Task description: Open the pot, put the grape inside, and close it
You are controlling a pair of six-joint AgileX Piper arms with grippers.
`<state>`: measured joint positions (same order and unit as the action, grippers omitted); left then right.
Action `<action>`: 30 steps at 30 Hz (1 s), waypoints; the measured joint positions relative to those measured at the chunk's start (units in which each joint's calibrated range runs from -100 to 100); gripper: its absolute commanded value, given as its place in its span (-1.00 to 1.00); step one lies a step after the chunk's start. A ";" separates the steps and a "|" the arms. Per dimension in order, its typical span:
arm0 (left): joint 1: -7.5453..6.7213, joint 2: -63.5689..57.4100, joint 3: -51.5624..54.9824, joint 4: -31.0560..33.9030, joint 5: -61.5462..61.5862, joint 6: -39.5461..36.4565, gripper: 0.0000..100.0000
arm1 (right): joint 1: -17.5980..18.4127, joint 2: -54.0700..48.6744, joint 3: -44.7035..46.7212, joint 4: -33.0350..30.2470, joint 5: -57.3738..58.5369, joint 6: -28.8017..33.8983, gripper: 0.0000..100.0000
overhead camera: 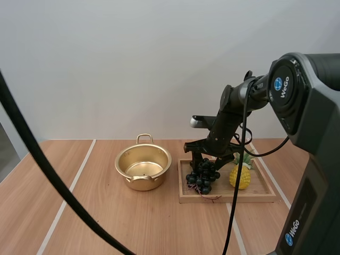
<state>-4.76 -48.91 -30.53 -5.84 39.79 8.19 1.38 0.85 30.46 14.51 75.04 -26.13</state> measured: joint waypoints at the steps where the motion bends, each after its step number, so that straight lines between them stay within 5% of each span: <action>1: 0.00 0.00 0.00 0.00 0.00 0.00 -1.00 | 0.00 0.26 0.43 0.01 -0.75 0.00 1.00; 15: 0.00 0.00 0.00 0.09 0.00 0.00 -1.00 | 4.34 1.14 3.49 -2.57 -10.70 0.10 1.00; 30: 0.00 0.29 0.00 0.09 1.29 0.00 -1.00 | 4.51 3.72 3.63 -5.23 -12.92 0.10 1.00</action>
<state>-4.76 -48.62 -30.53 -5.75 41.07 8.19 5.88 4.56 34.09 9.28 62.13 -26.03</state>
